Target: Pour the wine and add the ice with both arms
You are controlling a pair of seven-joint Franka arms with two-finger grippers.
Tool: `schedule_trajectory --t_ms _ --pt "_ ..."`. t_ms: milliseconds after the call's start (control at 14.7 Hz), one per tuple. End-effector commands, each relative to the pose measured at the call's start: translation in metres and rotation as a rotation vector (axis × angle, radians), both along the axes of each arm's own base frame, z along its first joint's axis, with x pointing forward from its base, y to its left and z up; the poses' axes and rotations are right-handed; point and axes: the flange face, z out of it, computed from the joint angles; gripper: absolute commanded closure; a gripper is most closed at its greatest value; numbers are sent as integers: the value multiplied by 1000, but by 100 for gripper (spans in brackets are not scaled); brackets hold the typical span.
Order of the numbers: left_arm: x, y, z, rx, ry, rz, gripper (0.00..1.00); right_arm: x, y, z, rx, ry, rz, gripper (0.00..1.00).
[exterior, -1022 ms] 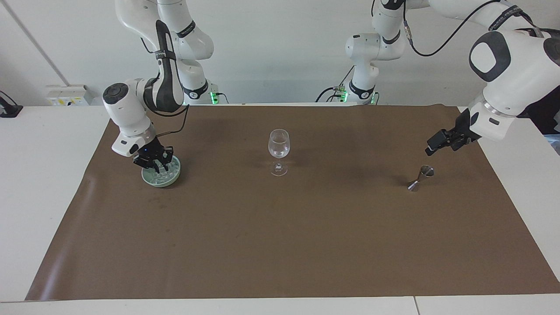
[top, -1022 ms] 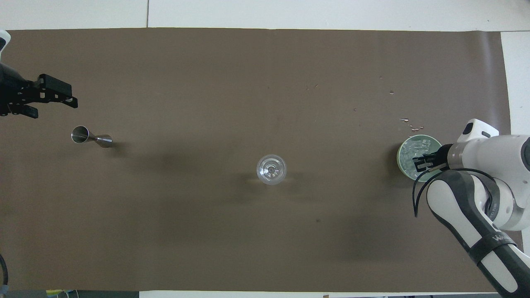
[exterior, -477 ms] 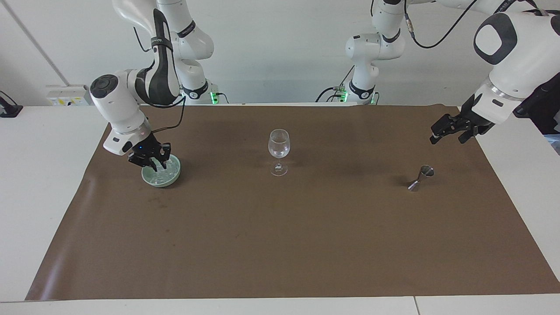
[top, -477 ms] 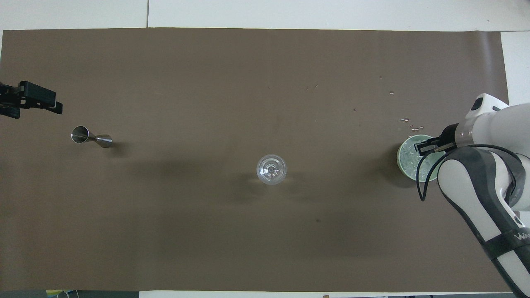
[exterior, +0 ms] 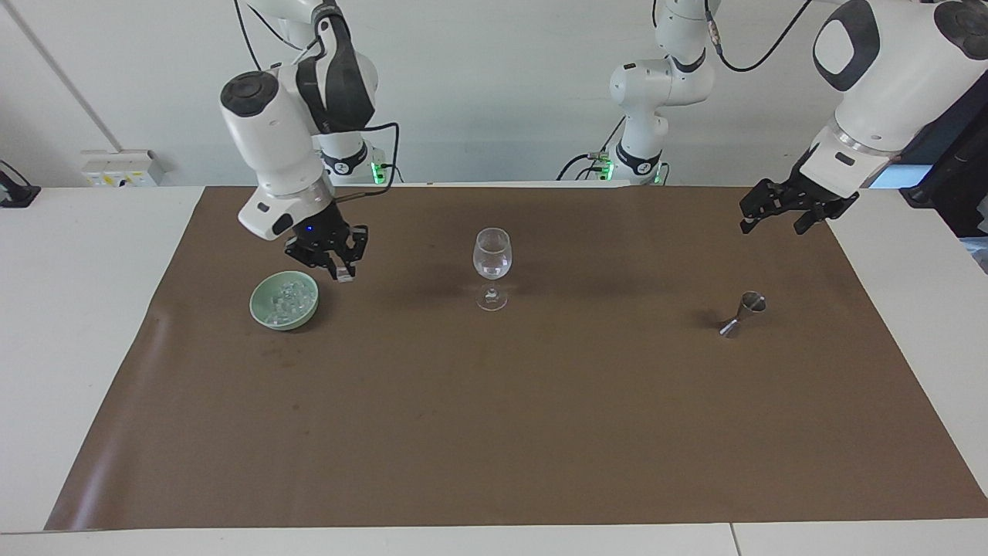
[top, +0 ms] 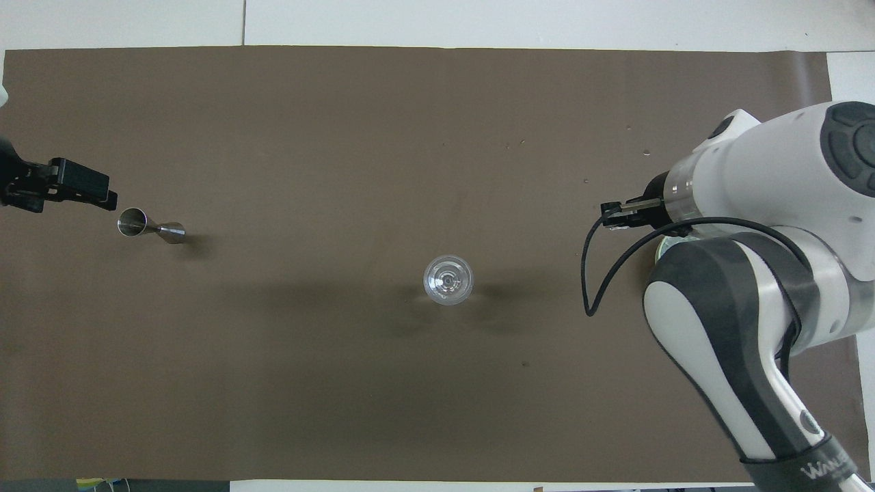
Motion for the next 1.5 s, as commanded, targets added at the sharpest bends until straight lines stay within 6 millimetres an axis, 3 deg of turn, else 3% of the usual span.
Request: schedule_trajectory --t_ms 0,136,409,749,1158,1430 --pt "-12 -1 -5 45 -29 -25 0 3 67 24 29 -5 -77 94" --pt "-17 0 0 49 -37 -25 0 -15 122 32 51 -8 -127 94" --pt "-25 0 0 51 -39 -27 0 -50 182 31 81 -6 -165 93" --pt "-25 1 6 48 -41 -70 0 -65 198 4 101 -29 -148 93" --pt "-29 2 15 66 -25 -69 0 -80 200 -16 69 12 -140 91" --pt "-33 2 14 68 -17 -68 0 -83 200 -18 65 16 -138 78"
